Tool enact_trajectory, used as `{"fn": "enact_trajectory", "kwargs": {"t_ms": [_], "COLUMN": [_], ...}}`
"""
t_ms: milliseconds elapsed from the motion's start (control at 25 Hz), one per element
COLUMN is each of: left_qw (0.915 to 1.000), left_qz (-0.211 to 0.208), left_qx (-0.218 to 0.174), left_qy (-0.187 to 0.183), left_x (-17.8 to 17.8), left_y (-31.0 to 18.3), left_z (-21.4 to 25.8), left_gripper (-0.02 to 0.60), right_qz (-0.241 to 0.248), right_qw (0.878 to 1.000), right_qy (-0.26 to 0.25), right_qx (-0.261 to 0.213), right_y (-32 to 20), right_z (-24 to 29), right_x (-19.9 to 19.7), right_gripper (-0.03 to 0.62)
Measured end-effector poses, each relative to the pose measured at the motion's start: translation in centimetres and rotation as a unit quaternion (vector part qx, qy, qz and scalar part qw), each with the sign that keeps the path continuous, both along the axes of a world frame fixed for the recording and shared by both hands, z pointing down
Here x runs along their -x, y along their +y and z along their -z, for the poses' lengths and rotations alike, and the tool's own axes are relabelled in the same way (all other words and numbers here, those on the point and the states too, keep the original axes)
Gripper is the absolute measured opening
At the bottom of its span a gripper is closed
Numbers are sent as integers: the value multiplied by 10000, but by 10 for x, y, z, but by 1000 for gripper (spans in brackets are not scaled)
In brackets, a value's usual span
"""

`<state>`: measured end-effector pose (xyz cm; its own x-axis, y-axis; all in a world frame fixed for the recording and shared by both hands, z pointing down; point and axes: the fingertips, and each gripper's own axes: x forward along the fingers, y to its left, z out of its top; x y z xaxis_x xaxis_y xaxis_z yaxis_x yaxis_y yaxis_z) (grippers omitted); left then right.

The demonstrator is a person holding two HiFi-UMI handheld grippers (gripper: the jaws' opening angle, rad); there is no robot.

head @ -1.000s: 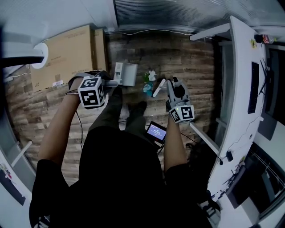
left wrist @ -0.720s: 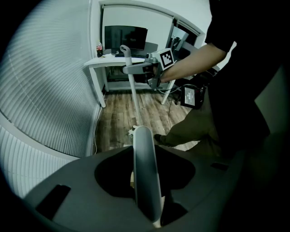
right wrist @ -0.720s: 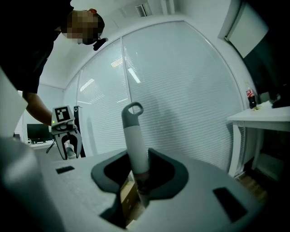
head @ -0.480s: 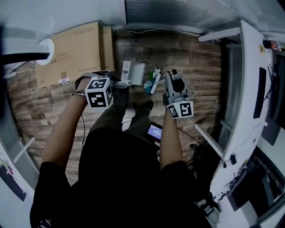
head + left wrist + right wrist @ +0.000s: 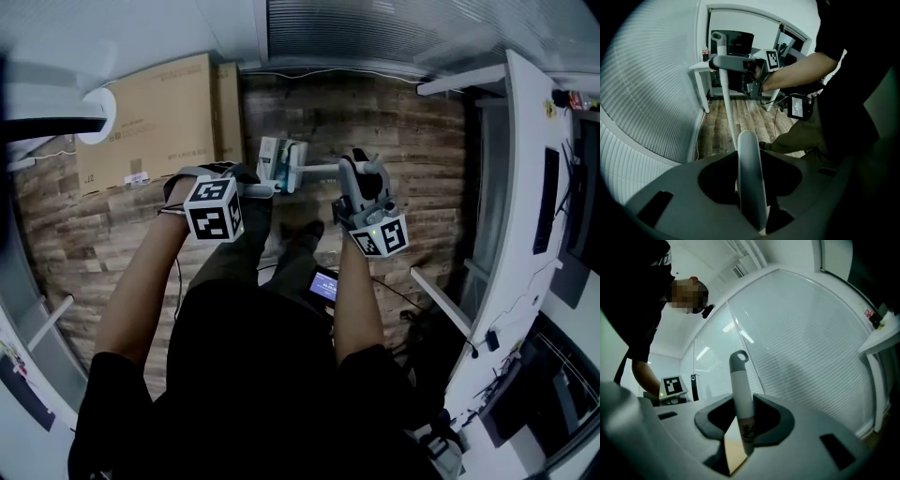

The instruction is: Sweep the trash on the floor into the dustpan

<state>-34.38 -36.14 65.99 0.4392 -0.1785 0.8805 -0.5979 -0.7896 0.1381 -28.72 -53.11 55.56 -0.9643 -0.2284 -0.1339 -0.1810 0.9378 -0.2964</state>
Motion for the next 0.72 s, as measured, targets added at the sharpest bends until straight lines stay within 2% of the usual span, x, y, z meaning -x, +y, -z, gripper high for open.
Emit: {"fn": "enact_trajectory", "kwargs": {"t_ms": [80, 320, 560, 720], "left_qw": [10000, 9999, 9992, 9974], "left_qz": [14, 14, 116, 386], "left_qx": [-5, -87, -167, -400], "left_qy": [13, -73, -343, -456], "left_x": [-1, 3, 7, 11], "left_y": [0, -2, -2, -7], "left_z": [0, -2, -3, 16], "left_gripper": [121, 123, 128, 167], "right_qz": [26, 27, -342, -428], "right_qw": [10000, 9990, 9977, 9953], "right_qy": [-67, 165, 274, 561], "right_qx": [-22, -414, -515, -665], "right_y": [-2, -6, -26, -25], "right_z": [8, 37, 73, 96], "right_x": [-4, -24, -75, -110], "right_gripper": [103, 95, 97, 97]}}
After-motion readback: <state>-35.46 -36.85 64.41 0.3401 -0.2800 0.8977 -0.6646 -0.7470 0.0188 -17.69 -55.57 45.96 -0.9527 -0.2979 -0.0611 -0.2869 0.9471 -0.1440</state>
